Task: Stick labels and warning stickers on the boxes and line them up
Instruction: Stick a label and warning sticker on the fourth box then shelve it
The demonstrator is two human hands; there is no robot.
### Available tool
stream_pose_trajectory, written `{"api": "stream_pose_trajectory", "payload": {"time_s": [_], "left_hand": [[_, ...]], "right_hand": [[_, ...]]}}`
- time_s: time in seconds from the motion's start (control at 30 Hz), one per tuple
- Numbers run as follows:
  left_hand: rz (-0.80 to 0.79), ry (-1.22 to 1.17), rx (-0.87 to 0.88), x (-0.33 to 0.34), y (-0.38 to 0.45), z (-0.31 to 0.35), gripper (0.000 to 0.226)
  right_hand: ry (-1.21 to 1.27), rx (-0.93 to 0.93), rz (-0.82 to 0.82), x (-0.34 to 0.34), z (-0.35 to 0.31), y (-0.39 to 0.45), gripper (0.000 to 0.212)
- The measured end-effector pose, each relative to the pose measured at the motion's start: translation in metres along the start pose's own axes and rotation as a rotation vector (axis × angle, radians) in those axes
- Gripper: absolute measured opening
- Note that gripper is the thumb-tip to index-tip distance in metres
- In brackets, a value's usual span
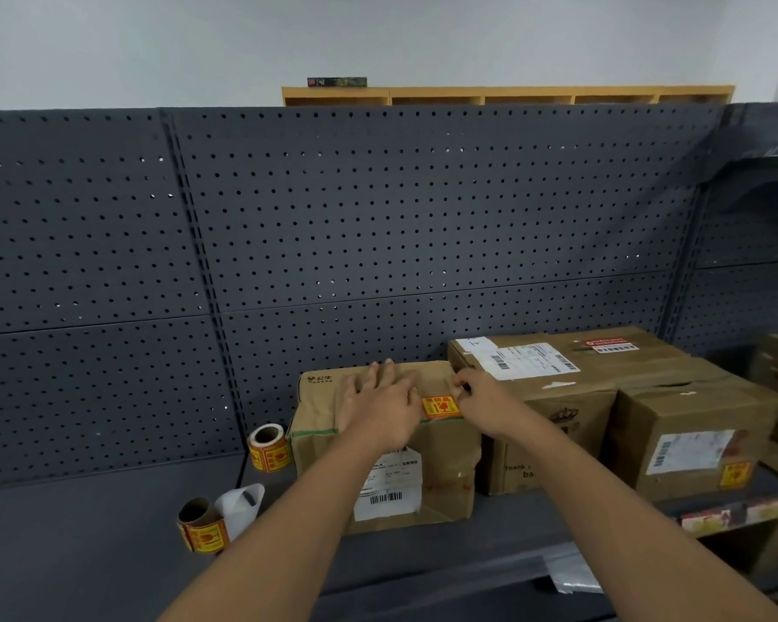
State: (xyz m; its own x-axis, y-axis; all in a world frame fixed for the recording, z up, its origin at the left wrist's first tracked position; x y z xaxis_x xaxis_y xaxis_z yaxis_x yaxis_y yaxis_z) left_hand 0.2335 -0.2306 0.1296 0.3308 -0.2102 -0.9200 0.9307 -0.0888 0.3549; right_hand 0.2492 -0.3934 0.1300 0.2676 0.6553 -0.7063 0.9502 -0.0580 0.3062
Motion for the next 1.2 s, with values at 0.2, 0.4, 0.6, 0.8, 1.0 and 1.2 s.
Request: {"api": "stream_pose_trajectory", "payload": {"time_s": [0.2, 0.4, 0.6, 0.8, 1.0, 1.2], "left_hand": [[0.090, -0.068, 0.002, -0.010, -0.001, -0.001, 0.053], [0.273, -0.402, -0.012, -0.046, -0.012, -0.011, 0.032], [0.305, -0.243, -0.193, -0.072, -0.022, -0.077, 0.037], [0.241, -0.458, -0.396, -0.049, -0.038, -0.126, 0.047], [0.126, -0.575, -0.485, -0.026, -0.054, -0.129, 0.084], [0.205, -0.821, -0.550, -0.035, -0.057, -0.135, 0.066]], "right_hand": [[0.117, 0.034, 0.105, -0.006, -0.005, -0.008, 0.037], [0.139, 0.063, 0.244, -0.026, 0.004, -0.023, 0.023], [0.039, 0.037, 0.323, -0.044, 0.000, -0.044, 0.042], [0.077, 0.054, 0.267, -0.027, 0.006, -0.057, 0.059], [0.295, 0.215, 0.142, 0.003, 0.009, -0.063, 0.063], [0.382, 0.215, 0.161, -0.001, -0.019, -0.068, 0.056]]}}
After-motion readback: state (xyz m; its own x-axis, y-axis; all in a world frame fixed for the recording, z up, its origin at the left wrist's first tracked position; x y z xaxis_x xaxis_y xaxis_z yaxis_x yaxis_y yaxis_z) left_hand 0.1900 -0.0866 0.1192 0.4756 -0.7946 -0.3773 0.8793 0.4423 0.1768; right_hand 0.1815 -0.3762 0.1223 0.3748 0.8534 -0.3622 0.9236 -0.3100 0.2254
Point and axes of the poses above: each hand's wrist, its own y-axis towards the middle knuckle, its own x-axis out of the palm, z = x × y, the point moved 8 cm from there along y, towards the middle knuckle, and after that the axes turned 15 degrees about z, right-handed, at the moved point
